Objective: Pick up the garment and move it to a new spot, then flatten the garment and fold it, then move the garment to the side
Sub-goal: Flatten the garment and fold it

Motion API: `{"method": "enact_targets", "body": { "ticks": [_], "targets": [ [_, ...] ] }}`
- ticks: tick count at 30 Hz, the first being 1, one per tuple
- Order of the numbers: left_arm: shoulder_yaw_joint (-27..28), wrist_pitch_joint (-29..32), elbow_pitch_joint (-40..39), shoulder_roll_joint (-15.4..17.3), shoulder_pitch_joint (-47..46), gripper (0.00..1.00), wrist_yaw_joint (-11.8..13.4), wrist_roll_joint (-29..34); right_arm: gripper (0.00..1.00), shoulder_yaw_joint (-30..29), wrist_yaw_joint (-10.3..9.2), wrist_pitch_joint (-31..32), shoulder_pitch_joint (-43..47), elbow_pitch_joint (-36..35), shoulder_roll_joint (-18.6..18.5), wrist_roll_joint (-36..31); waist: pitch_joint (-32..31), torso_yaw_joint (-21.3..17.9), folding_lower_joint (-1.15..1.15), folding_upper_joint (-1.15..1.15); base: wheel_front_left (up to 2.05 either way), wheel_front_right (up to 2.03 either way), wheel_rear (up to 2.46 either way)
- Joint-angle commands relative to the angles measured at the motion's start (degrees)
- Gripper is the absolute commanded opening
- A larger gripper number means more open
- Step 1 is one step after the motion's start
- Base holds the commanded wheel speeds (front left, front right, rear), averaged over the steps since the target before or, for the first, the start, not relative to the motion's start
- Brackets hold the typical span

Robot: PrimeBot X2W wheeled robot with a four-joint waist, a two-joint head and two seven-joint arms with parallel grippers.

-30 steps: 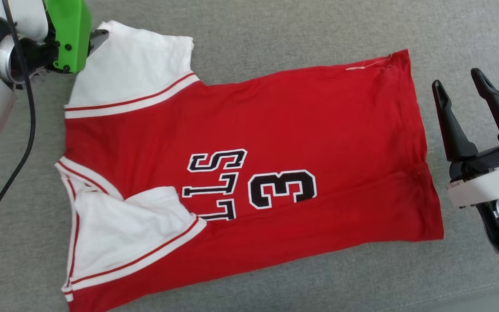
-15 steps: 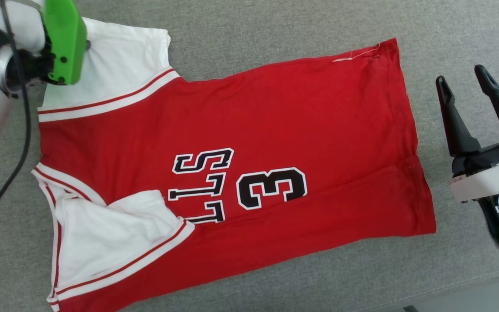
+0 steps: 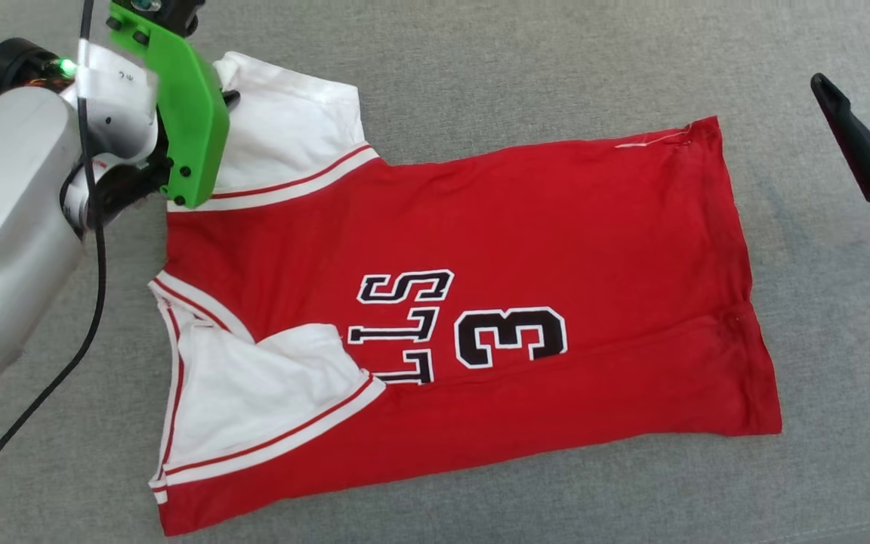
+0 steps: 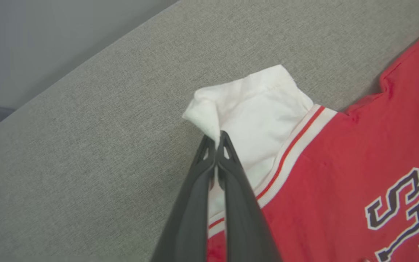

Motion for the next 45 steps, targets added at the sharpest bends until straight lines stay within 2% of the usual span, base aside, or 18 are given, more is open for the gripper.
{"method": "enact_targets", "body": {
  "ticks": [1, 9, 12, 16, 22, 25, 31, 32, 33, 40, 45],
  "targets": [
    [-0.1, -1.3, -1.2, 0.5, 1.5, 0.0, -0.1, -0.5, 1.0, 1.7, -0.05, 3.4, -2.5, 1.1, -1.5, 2.1, -3.0, 3.1, 0.0, 0.0, 0.0, 0.0, 0.0],
    [-0.9, -5.1, -8.5, 1.1, 3.5, 0.0, 0.5, 1.2, 1.0, 11.6, -0.05, 24.3, -9.6, 9.1, -6.7, 12.4, -2.9, 6.6, 0.0, 0.0, 0.0, 0.0, 0.0],
    [-1.0, -5.6, -11.1, 1.1, 3.6, 0.0, 1.4, 1.9, 1.0, 13.9, -0.05, 27.9, -12.0, 12.1, -6.7, 13.6, -1.7, 7.6, 0.0, 0.0, 0.0, 0.0, 0.0],
    [-1.0, -6.1, -14.0, 1.1, 3.2, 0.0, 2.4, 2.9, 1.0, 15.8, -0.05, 28.9, -15.2, 16.5, -5.4, 13.8, 0.5, 8.8, 0.0, 0.0, 0.0, 0.0, 0.0],
    [-0.6, -6.6, -16.1, 1.3, 2.2, 0.0, 3.1, 3.7, 1.0, 18.8, -0.05, 27.1, -19.0, 24.0, -2.5, 12.7, 3.3, 9.6, 0.0, 0.0, 0.0, 0.0, 0.0],
    [-0.5, -6.9, -16.4, 1.2, 1.9, 0.0, 3.2, 3.9, 1.0, 22.1, -0.05, 26.8, -19.3, 27.4, -1.8, 12.0, 4.1, 9.9, 0.0, 0.0, 0.0, 0.0, 0.0],
    [-0.3, -7.8, -15.7, 1.3, 2.1, 0.0, 3.1, 3.7, 1.0, 27.6, -0.05, 26.3, -17.8, 29.4, -1.1, 15.6, 4.4, 9.7, 0.0, 0.0, 0.0, 0.0, 0.0],
    [-0.3, -8.0, -15.5, 1.3, 2.2, 0.0, 3.0, 3.7, 0.46, 28.0, -0.05, 25.2, -17.9, 29.5, -1.2, 15.9, 4.2, 9.6, 0.0, 0.0, 0.0, 0.0, 0.0],
    [-0.4, -8.2, -15.2, 1.4, 2.4, 0.0, 2.9, 3.6, 0.0, 28.6, -0.05, 23.9, -18.1, 29.6, -1.3, 16.2, 3.9, 9.5, 0.0, 0.0, 0.0, 0.0, 0.0],
    [-0.5, -10.7, -13.5, 1.8, 4.8, 0.0, 2.6, 3.0, 0.0, 29.3, -0.05, 10.1, -18.8, 29.1, -2.1, 17.4, -0.6, 8.9, 0.0, 0.0, 0.0, 0.0, 0.0],
    [-0.9, -12.7, -14.9, 3.2, 8.9, 0.0, 3.4, 2.4, 0.0, 30.7, -0.05, 2.2, -16.4, 27.6, -3.4, 17.1, -5.2, 8.7, 0.0, 0.0, 0.0, 0.0, 0.0]
  ]
}}
